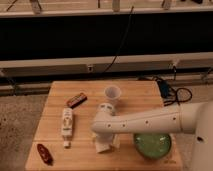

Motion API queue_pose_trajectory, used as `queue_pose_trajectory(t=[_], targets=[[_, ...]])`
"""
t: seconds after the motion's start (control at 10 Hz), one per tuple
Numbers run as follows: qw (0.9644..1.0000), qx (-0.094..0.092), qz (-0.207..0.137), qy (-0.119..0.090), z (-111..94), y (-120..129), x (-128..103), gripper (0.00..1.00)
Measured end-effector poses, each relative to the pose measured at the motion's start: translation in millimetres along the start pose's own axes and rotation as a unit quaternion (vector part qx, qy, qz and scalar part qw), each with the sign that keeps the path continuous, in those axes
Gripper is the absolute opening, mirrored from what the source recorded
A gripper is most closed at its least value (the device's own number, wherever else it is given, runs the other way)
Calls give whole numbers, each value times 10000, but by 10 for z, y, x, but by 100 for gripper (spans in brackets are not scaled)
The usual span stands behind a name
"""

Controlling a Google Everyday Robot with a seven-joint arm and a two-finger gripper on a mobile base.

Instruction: Place the white sponge in the ceramic cup

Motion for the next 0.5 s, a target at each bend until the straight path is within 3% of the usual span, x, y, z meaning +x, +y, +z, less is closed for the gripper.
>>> queue_pose_trajectory(t=[0.5], targets=[[10000,-15,-37,-2,12,4,-30,80]])
